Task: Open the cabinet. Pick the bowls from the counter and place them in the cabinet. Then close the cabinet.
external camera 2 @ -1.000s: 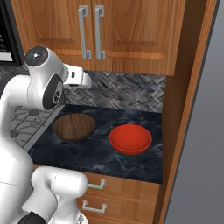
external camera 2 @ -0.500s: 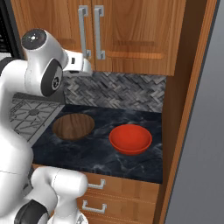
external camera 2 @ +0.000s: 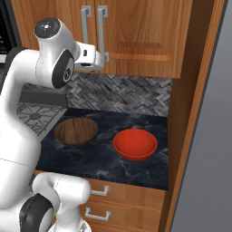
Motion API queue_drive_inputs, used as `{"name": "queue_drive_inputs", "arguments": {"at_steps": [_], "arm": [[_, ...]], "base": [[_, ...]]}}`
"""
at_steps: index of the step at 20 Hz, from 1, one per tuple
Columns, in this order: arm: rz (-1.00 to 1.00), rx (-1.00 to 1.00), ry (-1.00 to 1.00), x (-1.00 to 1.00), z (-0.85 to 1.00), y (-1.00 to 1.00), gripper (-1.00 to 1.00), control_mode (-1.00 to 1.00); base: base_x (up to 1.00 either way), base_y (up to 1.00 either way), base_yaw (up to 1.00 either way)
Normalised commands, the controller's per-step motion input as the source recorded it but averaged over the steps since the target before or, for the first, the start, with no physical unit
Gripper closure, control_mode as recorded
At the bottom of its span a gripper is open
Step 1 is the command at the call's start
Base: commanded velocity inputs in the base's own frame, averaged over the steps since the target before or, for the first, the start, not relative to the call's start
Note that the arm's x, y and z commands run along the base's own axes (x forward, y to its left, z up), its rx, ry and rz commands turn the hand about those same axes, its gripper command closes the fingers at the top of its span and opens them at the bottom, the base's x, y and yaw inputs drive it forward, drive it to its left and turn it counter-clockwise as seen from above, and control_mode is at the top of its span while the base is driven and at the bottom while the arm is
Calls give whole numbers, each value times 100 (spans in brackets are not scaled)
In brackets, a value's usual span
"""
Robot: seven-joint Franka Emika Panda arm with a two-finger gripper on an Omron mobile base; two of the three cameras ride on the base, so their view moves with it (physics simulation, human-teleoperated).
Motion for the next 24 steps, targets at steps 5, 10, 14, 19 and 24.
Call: {"name": "queue_drive_inputs", "arguments": {"at_steps": [5, 10, 14, 19, 24], "arm": [[0, 0, -1, 34, 18, -15, -100, -100], [0, 0, -9, 29, 23, -15, -100, -100], [0, 0, -10, 27, 27, -13, -100, -100], [0, 0, -10, 37, 20, -1, -100, -100], [0, 0, -9, 41, 16, -1, -100, -100]], "base": [[0, 0, 0], [0, 0, 0], [0, 0, 0], [0, 0, 0], [0, 0, 0]]}}
